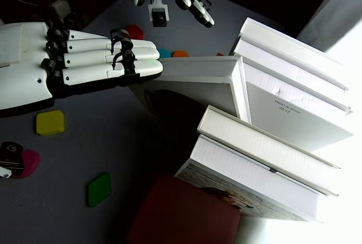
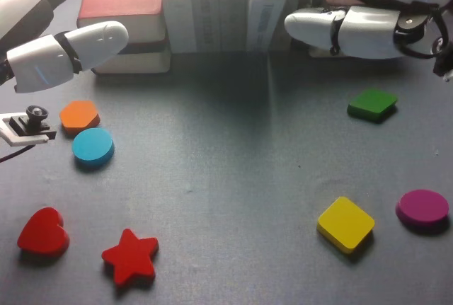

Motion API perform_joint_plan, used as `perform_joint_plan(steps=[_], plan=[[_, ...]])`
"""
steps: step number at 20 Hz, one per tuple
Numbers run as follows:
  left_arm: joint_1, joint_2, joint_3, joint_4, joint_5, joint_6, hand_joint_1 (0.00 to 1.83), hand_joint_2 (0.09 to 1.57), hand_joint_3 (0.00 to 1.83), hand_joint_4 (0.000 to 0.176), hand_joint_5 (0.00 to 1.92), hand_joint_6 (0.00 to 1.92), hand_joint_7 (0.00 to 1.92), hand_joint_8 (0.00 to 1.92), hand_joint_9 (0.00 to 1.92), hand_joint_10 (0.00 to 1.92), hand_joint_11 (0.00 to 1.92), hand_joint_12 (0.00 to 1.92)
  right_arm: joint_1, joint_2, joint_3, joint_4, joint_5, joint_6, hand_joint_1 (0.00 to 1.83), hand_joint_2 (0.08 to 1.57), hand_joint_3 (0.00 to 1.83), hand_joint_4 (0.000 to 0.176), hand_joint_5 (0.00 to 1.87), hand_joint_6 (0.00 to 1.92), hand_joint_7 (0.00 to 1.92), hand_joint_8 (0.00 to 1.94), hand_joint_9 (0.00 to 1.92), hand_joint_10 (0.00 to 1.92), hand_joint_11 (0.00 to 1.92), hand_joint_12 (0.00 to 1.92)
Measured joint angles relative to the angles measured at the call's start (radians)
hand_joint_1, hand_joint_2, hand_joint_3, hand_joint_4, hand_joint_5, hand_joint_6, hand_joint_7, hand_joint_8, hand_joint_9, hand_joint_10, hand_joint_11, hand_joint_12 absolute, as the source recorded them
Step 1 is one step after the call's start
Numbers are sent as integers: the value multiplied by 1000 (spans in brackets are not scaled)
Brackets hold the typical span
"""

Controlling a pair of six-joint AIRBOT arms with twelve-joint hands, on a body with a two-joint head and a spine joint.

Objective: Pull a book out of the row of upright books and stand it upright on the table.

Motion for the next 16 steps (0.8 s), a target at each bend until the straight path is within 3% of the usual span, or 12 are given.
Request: perform_joint_plan(steps=[2,3,5,6,7,8,9,12,13,14,15,16], plan=[[4,0,-1,1,-5,0,323,1318,0,109,96,6,0,0,0,0,0,0,-1,6,-3,-1,1,6,0,1405,0,35,531,174,58,0,0,0,0,0],[6,0,-1,1,-3,0,322,1318,0,115,93,4,0,0,0,0,0,0,-1,8,-3,-4,-1,6,0,1399,0,0,475,142,36,0,0,0,0,0],[6,0,-1,-1,-5,0,305,1318,0,111,98,5,0,0,0,0,0,0,-1,7,0,-7,-6,6,0,1384,0,2,104,13,0,0,0,0,0,0],[6,0,-1,-1,-6,0,302,1315,0,116,94,3,0,0,0,0,0,0,-1,6,1,-7,-10,6,0,1378,0,11,20,2,0,0,0,0,0,0],[6,0,-1,-1,-5,0,302,1315,0,113,93,2,0,0,0,0,0,0,-1,6,2,-12,-10,6,141,1371,0,27,3,0,0,0,0,0,0,0],[6,0,-1,-4,-5,0,308,1316,0,115,88,0,0,0,0,0,0,0,0,6,1,-34,-10,6,196,1376,0,13,0,0,0,0,0,0,0,0],[10,0,-1,-7,-8,0,328,1313,0,110,92,1,0,0,0,0,0,0,18,6,-5,-63,-23,6,388,1325,0,49,0,0,0,0,0,0,0,0],[11,0,-1,-6,-6,0,317,1306,0,120,91,1,0,0,0,0,0,0,83,25,-30,-135,-34,8,525,1270,0,63,0,0,0,0,0,0,0,0],[11,0,-1,-12,-7,0,312,1307,0,135,74,0,0,0,0,0,0,0,117,34,-36,-180,-45,9,788,1165,0,101,0,0,0,0,0,0,0,0],[12,0,-1,-15,-7,0,312,1307,0,135,74,0,0,0,0,0,0,0,137,36,-39,-217,-64,9,788,1165,0,101,0,0,0,0,0,0,0,0],[13,0,-1,-17,-7,0,328,1307,0,134,81,3,0,0,0,0,0,0,161,42,-47,-262,-100,9,824,1147,0,83,0,0,0,0,0,0,0,0],[13,0,-1,-16,-7,0,346,1306,0,127,85,4,0,0,0,0,0,0,190,43,-51,-324,-148,11,849,1128,0,92,0,0,0,0,0,0,0,0]])
